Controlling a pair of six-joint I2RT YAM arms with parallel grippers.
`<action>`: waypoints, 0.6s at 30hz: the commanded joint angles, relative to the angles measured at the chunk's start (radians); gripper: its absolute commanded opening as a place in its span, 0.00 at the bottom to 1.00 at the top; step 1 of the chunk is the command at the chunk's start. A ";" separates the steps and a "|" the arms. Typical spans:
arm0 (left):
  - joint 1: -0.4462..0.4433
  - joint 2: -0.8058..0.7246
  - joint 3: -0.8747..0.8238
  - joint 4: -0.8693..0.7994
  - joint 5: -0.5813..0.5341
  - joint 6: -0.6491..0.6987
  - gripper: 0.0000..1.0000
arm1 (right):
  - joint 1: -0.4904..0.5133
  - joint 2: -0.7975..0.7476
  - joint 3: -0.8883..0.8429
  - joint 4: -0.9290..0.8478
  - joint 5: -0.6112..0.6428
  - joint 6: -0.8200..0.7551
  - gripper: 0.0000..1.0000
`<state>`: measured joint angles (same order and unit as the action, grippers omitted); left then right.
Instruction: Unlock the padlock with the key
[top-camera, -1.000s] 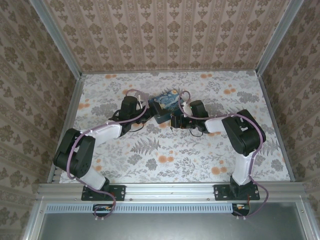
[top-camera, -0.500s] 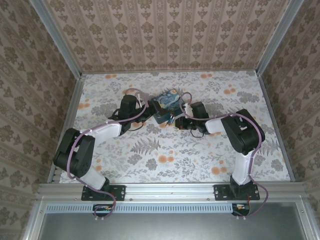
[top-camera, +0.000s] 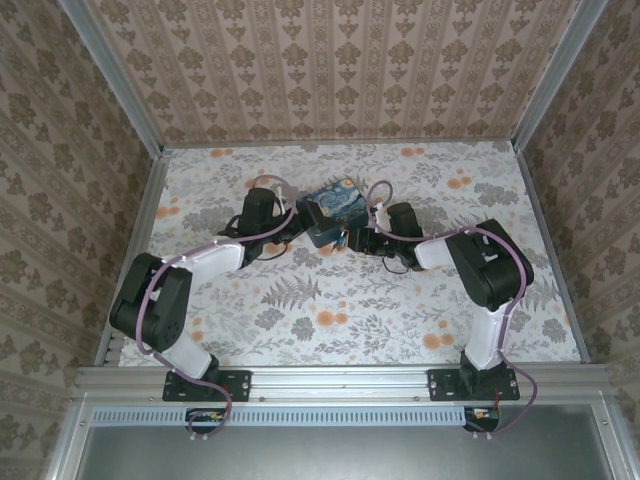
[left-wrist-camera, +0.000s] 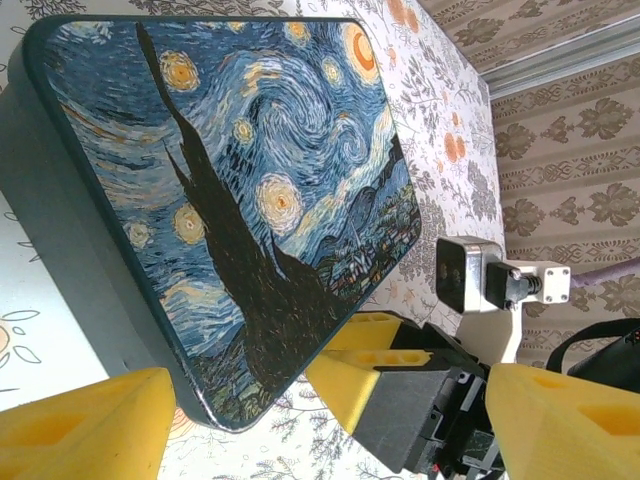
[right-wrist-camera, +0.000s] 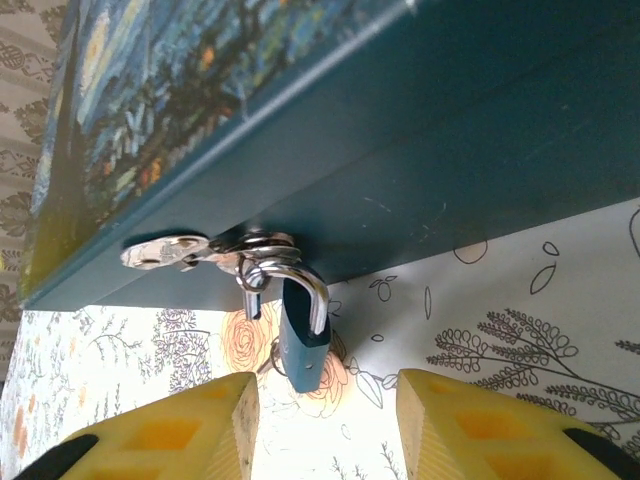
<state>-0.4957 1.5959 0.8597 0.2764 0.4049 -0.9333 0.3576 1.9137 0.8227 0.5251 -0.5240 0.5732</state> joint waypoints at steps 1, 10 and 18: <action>0.009 0.016 0.031 0.007 0.014 0.021 0.82 | 0.004 0.045 0.022 0.030 -0.027 0.024 0.43; 0.015 0.047 0.052 0.029 0.029 0.010 0.82 | 0.045 0.077 0.056 -0.006 -0.005 0.002 0.42; 0.026 0.064 0.068 0.046 0.046 0.001 0.82 | 0.067 0.096 0.052 -0.018 0.029 -0.006 0.33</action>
<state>-0.4805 1.6436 0.8909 0.2920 0.4259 -0.9337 0.4011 1.9636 0.8700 0.5499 -0.5037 0.5728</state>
